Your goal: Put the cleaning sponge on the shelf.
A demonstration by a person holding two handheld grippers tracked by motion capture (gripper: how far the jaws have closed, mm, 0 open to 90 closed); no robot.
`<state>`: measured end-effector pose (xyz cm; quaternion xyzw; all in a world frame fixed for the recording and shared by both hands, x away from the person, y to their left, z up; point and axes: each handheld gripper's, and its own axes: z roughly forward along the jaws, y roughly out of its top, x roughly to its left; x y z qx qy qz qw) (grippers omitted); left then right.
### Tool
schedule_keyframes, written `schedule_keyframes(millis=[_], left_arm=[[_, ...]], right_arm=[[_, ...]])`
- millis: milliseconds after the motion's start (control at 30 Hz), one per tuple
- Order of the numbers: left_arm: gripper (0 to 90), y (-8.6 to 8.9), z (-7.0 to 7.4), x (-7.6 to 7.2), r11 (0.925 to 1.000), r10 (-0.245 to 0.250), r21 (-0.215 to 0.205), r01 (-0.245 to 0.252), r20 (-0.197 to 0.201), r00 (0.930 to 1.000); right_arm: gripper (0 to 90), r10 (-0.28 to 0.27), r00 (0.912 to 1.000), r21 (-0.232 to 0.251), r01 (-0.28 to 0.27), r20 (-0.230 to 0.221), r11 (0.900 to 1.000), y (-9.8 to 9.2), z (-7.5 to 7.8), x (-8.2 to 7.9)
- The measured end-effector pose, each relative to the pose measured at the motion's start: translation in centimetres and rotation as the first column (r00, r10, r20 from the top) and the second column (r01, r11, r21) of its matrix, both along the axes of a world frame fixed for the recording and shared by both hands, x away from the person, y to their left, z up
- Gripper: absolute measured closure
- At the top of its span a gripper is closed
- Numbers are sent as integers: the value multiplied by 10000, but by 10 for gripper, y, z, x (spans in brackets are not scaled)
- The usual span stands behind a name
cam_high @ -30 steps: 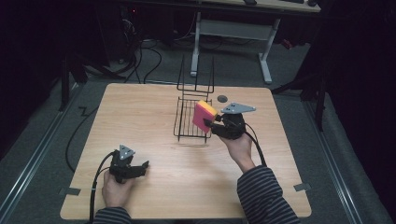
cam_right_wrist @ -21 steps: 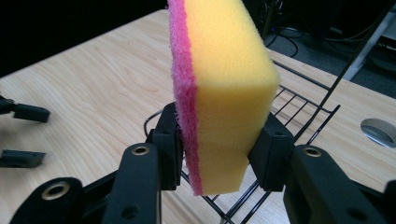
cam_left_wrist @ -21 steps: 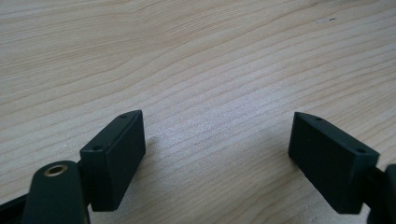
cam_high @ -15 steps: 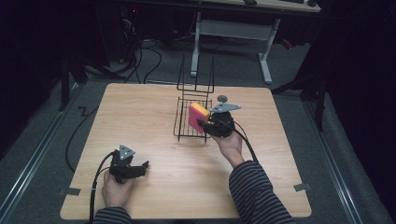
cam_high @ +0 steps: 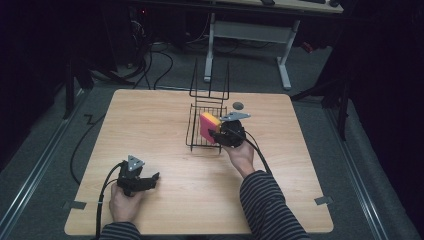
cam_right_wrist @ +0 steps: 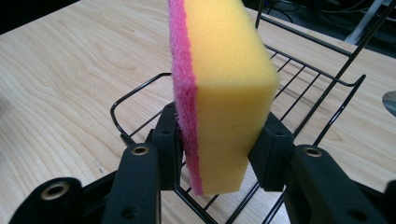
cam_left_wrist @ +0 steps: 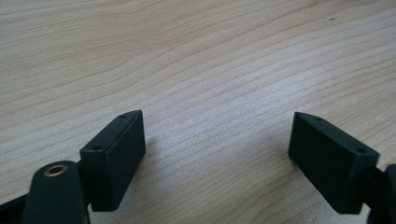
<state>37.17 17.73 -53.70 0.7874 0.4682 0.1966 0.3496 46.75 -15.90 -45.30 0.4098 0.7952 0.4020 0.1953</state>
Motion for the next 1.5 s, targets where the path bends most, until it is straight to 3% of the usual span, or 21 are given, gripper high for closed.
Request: schedule_keyframes(millis=[367, 600, 767, 967, 1200, 1267, 1333, 1500], left_arm=[[193, 0, 0, 0, 10000, -11, 0, 11, -4, 10000], [193, 0, 0, 0, 10000, -9, -3, 9, -5, 10000], [193, 0, 0, 0, 10000, -10, 1, 10, -3, 10000], [193, 0, 0, 0, 10000, -7, -1, 7, -2, 10000], [193, 0, 0, 0, 10000, -9, 0, 9, -1, 10000], [193, 0, 0, 0, 10000, -10, 1, 10, -2, 10000], [193, 0, 0, 0, 10000, -12, 1, 12, -2, 10000], [193, 0, 0, 0, 10000, -11, -3, 11, 1, 10000]], right_arm=[[578, -52, 9997, 139, 56, -245, 9999, -1, -6, 5], [491, -154, 9995, 153, 158, -260, 9998, -1, -6, 5], [374, -153, 9997, 180, 157, -200, 9997, -1, -4, 3], [301, -17, 9998, 473, 27, -207, 9989, -6, 2, -2], [303, 20, 9999, 842, -8, -147, 9964, -18, 16, -14], [323, -72, 9999, 792, 62, 124, 9968, -23, 20, -18], [330, -156, 9997, 1065, 134, 193, 9942, -30, 23, -24], [335, -245, 9992, 988, 212, 326, 9949, -43, 31, -33]])
